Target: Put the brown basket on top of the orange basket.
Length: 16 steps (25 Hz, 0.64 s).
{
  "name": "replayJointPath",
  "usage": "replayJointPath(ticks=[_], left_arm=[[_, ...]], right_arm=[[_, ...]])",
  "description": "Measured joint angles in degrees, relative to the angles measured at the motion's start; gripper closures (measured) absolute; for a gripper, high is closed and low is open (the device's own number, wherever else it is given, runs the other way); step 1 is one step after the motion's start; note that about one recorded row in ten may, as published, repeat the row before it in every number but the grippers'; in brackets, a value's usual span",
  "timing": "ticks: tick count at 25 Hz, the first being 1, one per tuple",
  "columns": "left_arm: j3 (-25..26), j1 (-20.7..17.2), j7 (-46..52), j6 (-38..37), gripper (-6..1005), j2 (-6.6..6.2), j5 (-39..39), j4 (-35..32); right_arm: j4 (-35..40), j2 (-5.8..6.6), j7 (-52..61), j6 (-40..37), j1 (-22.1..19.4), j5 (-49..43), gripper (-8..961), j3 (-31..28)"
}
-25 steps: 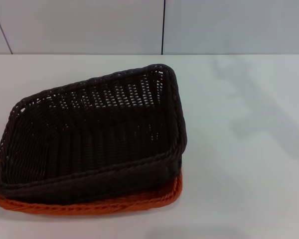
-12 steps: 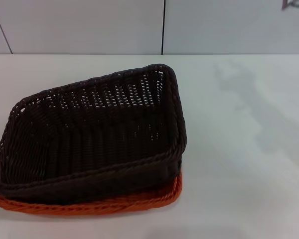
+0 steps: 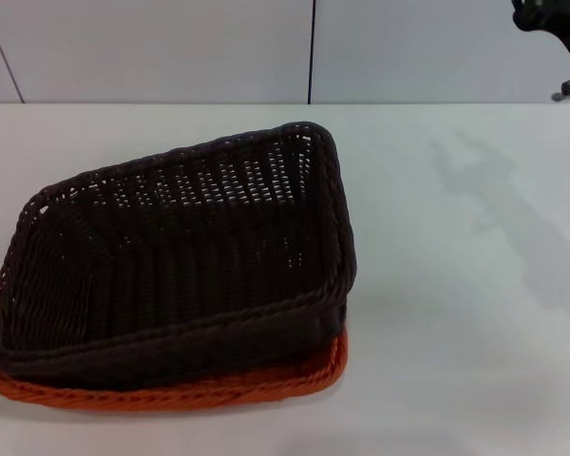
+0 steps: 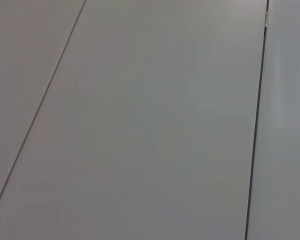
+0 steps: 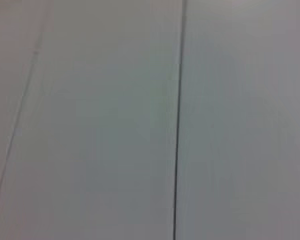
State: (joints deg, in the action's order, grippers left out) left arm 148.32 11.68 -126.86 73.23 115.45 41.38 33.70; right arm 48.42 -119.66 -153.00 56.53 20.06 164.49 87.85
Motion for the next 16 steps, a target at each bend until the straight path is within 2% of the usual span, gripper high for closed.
replayJointPath(ticks=[3,7,12,16], left_arm=[[-0.1,0.1,0.1,-0.3,202,-0.13,0.1,-0.1],[-0.1,0.0,0.4,-0.6,202,-0.12,0.9,-0.1],[0.4,-0.1,0.5,-0.6,202,0.33,0.9,-0.2],[0.4,-0.1,0.5,-0.6,202,0.77,0.9,-0.2]], right_arm=[[1.4,0.7,1.7,-1.3,-1.2,-2.9,562,1.2],[2.9,0.48,1.7,-1.9,-2.3,-5.8,562,0.7],[0.3,0.38,-0.2,2.7,-2.4,-0.9,356,-0.6],[-0.5,0.32,-0.2,2.5,-2.2,-0.9,356,-2.2]])
